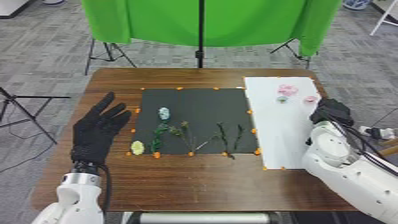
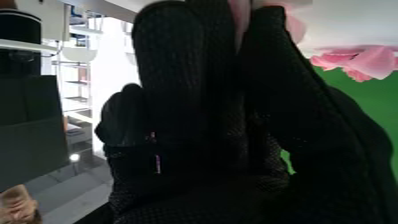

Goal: Arrange flowers

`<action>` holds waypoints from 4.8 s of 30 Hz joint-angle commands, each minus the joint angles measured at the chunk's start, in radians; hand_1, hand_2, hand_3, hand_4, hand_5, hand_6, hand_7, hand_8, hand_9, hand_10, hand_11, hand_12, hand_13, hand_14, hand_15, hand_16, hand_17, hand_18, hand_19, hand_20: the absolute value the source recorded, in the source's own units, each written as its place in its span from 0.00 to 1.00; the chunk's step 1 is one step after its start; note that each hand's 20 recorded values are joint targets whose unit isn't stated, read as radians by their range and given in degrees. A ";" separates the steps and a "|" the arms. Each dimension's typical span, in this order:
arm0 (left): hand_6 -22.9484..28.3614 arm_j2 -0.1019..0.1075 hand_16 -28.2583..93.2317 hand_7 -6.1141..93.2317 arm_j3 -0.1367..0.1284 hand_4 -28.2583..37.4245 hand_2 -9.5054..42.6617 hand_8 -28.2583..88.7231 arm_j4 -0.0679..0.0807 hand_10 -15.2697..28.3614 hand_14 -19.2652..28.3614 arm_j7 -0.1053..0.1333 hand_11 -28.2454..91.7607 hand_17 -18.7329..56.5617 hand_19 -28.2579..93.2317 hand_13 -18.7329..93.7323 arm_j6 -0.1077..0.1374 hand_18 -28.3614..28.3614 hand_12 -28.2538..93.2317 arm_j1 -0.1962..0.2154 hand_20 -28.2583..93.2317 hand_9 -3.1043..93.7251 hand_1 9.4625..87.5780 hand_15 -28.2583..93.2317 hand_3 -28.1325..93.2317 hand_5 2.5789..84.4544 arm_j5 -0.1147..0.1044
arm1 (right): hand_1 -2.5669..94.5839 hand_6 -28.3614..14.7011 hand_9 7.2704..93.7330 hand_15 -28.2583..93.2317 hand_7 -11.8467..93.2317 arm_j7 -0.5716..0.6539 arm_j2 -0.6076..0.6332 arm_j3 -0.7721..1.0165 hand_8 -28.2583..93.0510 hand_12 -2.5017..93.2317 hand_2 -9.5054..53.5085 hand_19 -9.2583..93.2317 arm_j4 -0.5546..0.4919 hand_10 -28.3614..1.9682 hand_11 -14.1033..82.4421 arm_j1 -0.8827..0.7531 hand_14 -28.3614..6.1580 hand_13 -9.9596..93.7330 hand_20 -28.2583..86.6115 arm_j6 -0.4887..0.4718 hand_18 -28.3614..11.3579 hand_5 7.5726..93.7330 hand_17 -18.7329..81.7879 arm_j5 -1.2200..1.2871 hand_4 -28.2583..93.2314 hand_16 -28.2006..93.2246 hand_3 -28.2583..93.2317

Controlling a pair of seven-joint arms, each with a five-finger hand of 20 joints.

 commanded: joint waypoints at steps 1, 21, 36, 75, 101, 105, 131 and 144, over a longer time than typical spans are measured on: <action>0.62 -0.026 0.16 0.19 -0.008 0.04 0.33 0.16 0.010 0.81 1.00 -0.027 0.44 0.14 0.69 0.41 -0.004 0.96 0.33 0.005 0.33 0.42 0.18 0.68 0.89 0.44 -0.003 | 0.66 0.68 1.00 0.61 0.31 -0.028 0.006 0.032 0.26 0.30 0.00 1.00 -0.056 0.70 0.31 -0.045 0.74 0.96 0.57 0.053 0.21 0.91 0.63 -0.070 0.00 0.44 0.77; 0.62 -0.030 0.16 0.19 -0.038 0.04 0.33 0.16 -0.001 0.82 1.00 -0.036 0.44 0.15 0.71 0.41 0.005 0.98 0.33 0.022 0.34 0.41 0.18 0.68 0.88 0.44 -0.003 | 0.64 0.67 1.00 0.66 0.30 -0.338 -0.345 -0.111 0.27 0.31 0.00 1.00 -0.212 0.69 0.34 0.092 0.70 0.95 0.63 0.012 0.19 0.93 0.62 -0.137 0.00 0.42 0.81; 0.62 -0.038 0.16 0.19 -0.048 0.04 0.33 0.16 -0.004 0.82 1.00 -0.074 0.44 0.15 0.71 0.41 -0.003 0.98 0.33 0.008 0.35 0.41 0.19 0.68 0.88 0.44 0.015 | 0.63 0.68 1.00 0.73 0.29 -0.429 -0.543 -0.233 0.26 0.35 0.00 1.00 -0.086 0.66 0.34 0.149 0.67 0.90 0.64 -0.094 0.19 0.91 0.58 -0.171 0.00 0.40 0.80; 0.63 -0.055 0.16 0.20 -0.049 0.06 0.33 0.16 -0.006 0.82 1.00 -0.114 0.45 0.15 0.71 0.42 -0.016 0.98 0.33 0.003 0.35 0.41 0.20 0.69 0.88 0.44 0.038 | 0.45 0.67 0.80 0.89 0.27 -0.462 -0.573 -0.218 0.13 0.29 0.00 0.99 -0.075 0.60 0.61 0.125 0.58 0.76 0.67 -0.226 0.15 0.70 0.47 -0.252 0.00 0.37 0.86; 0.63 -0.042 0.16 0.20 -0.030 0.05 0.33 0.15 -0.016 0.82 1.00 -0.038 0.45 0.15 0.71 0.42 0.019 0.98 0.33 0.037 0.35 0.41 0.20 0.69 0.89 0.43 0.010 | 0.40 0.61 0.58 0.83 0.26 -0.129 -0.192 -0.138 0.13 0.16 0.00 0.99 0.053 0.39 0.35 0.343 0.48 0.66 0.66 -0.053 0.15 0.57 0.45 0.100 0.00 0.31 0.90; 0.63 -0.042 0.16 0.20 -0.028 0.05 0.33 0.15 -0.016 0.82 1.00 -0.036 0.45 0.15 0.71 0.42 0.018 0.98 0.33 0.035 0.35 0.41 0.20 0.69 0.89 0.44 0.009 | 0.39 0.60 0.54 0.84 0.25 -0.095 -0.180 -0.147 0.13 0.17 0.00 0.98 0.105 0.37 0.33 0.367 0.48 0.65 0.65 -0.070 0.16 0.54 0.44 0.134 0.00 0.31 0.90; 0.63 -0.052 0.16 0.20 -0.029 0.06 0.32 0.15 -0.009 0.82 1.00 -0.050 0.45 0.15 0.71 0.42 0.005 0.98 0.33 0.017 0.35 0.41 0.20 0.69 0.89 0.44 0.016 | 0.43 0.70 0.60 0.85 0.28 -0.114 -0.270 -0.139 0.12 0.17 0.00 0.98 0.217 0.42 0.35 0.286 0.50 0.66 0.64 -0.241 0.17 0.60 0.44 0.085 0.00 0.29 0.90; 0.63 -0.055 0.16 0.20 -0.043 0.06 0.32 0.15 -0.018 0.82 1.00 -0.056 0.45 0.15 0.71 0.42 0.004 0.98 0.33 0.037 0.35 0.41 0.20 0.69 0.89 0.44 0.021 | 0.63 0.73 1.00 0.75 0.28 -0.165 -0.193 -0.200 0.26 0.34 0.00 1.00 0.087 0.76 0.35 0.240 0.74 0.91 0.72 0.037 0.17 0.95 0.58 -0.003 0.00 0.38 0.77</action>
